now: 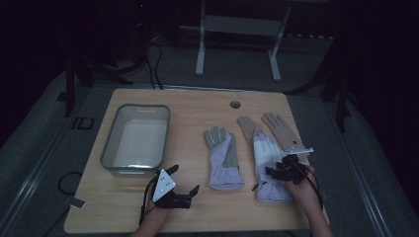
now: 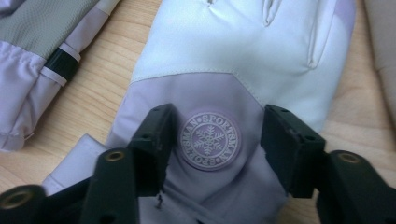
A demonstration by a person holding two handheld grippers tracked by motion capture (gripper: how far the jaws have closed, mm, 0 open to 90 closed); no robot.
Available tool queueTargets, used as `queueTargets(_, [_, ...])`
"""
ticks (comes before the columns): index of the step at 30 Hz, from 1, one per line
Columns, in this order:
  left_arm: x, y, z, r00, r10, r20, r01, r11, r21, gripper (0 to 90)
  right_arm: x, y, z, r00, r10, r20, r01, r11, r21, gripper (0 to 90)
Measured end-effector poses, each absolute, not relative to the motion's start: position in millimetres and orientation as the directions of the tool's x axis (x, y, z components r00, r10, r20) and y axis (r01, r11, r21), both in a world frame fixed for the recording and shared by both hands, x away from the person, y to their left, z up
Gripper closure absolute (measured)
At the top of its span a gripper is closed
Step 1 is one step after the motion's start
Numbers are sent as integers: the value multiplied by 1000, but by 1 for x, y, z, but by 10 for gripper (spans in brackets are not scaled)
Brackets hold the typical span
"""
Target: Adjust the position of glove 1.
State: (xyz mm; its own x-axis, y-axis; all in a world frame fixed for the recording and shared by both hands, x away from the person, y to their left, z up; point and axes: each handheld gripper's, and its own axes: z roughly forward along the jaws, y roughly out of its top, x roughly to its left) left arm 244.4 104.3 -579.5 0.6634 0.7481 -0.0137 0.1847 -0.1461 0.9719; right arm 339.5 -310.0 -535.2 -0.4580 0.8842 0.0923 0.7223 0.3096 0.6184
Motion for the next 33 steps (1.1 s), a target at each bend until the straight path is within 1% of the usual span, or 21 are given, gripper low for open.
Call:
queueTargets(3, [244, 104, -580, 663, 749, -14, 186, -146, 972, 14, 337, -310, -536, -456, 883, 110, 729, 300, 615, 607])
queueTargets(7, [244, 104, -580, 663, 749, -12, 184, -148, 972, 14, 332, -303, -535, -438, 896, 75, 729, 305, 614, 648])
queueTargets(11, [244, 104, -580, 662, 750, -13, 185, -146, 972, 14, 328, -300, -529, -417, 907, 62, 726, 291, 624, 723])
queueTargets(13, [245, 104, -580, 661, 750, -14, 186, -145, 972, 14, 326, -299, -525, -412, 909, 59, 723, 287, 629, 747])
queueTargets(21, [244, 104, -580, 661, 750, -13, 185, -146, 972, 14, 316, -302, -505, -405, 910, 91, 705, 248, 664, 756])
queueTargets(25, [244, 104, -579, 661, 750, -13, 186, -147, 972, 14, 313, -302, -490, -403, 911, 84, 689, 242, 683, 756])
queueTargets(31, [244, 104, -580, 661, 750, -17, 187, -143, 972, 14, 313, -301, -459, -415, 904, 103, 654, 217, 724, 756])
queueTargets(32, [244, 104, -580, 661, 750, -17, 187, -143, 972, 14, 313, -301, -459, -415, 904, 103, 654, 217, 724, 756])
queueTargets(33, [244, 104, -580, 661, 750, -17, 187, -143, 972, 14, 313, -300, -450, -418, 903, 100, 641, 215, 737, 756])
